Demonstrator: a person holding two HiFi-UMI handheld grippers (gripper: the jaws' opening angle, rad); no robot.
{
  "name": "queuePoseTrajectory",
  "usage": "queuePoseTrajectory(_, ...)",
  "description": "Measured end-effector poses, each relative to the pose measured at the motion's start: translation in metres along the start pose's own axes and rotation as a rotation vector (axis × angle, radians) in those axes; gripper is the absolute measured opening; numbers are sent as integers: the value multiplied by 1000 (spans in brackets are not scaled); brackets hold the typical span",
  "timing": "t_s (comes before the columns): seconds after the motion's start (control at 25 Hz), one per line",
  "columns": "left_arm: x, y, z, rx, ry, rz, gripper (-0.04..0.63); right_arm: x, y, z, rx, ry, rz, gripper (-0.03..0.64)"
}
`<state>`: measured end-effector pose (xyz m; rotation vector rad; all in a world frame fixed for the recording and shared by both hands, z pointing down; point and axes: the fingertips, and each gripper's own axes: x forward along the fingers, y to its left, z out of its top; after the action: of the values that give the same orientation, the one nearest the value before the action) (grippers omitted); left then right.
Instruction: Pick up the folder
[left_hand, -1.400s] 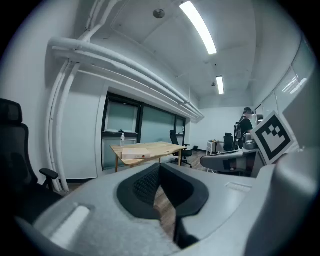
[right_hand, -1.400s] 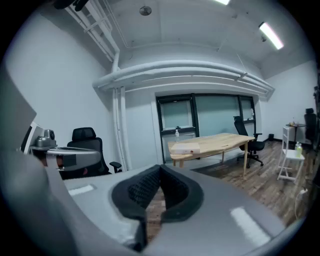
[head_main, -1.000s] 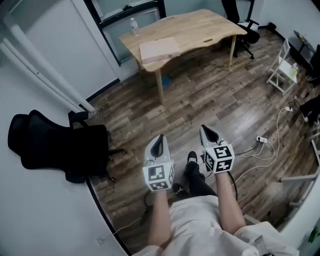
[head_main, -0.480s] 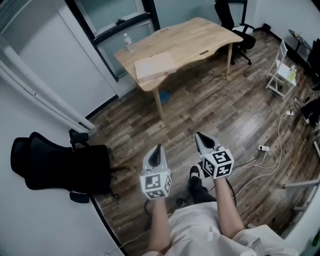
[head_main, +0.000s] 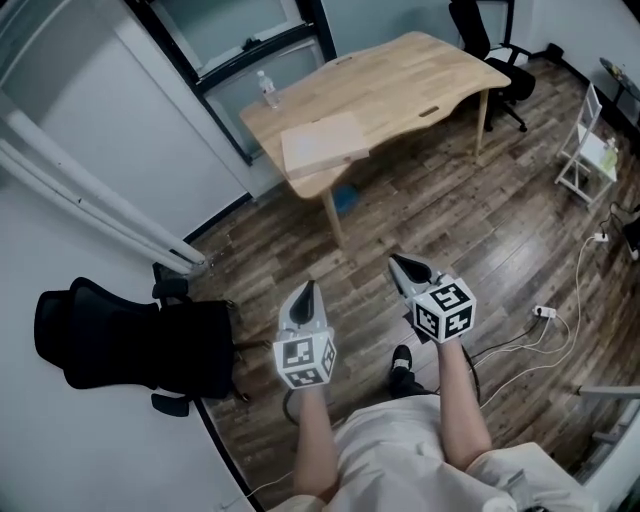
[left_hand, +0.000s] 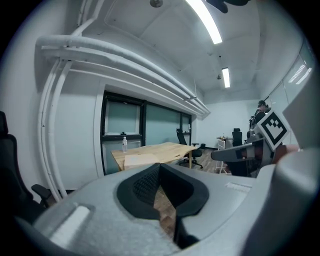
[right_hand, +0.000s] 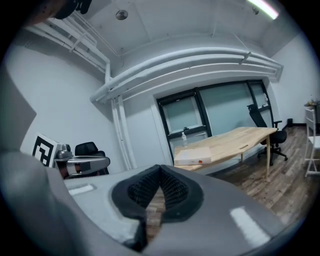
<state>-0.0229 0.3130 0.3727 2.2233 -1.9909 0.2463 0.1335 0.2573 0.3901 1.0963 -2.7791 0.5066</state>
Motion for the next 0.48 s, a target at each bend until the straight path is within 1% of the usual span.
queuePoseTrajectory(0.08,18,4,3,-3,4,15,6,8,-14,7,8,-1,33,0)
queuePoseTrajectory(0.2,38,9,7,-21,-4,59,6,15,-41,11,30,1,49,0)
queuePoseTrajectory(0.32,54,14,10,-30,-15,111,6,22,-69,13,12,11,44,-1)
queuePoseTrajectory(0.48,70,14,10,-27,-10,136,6,26,-98,12,6,18,15,0)
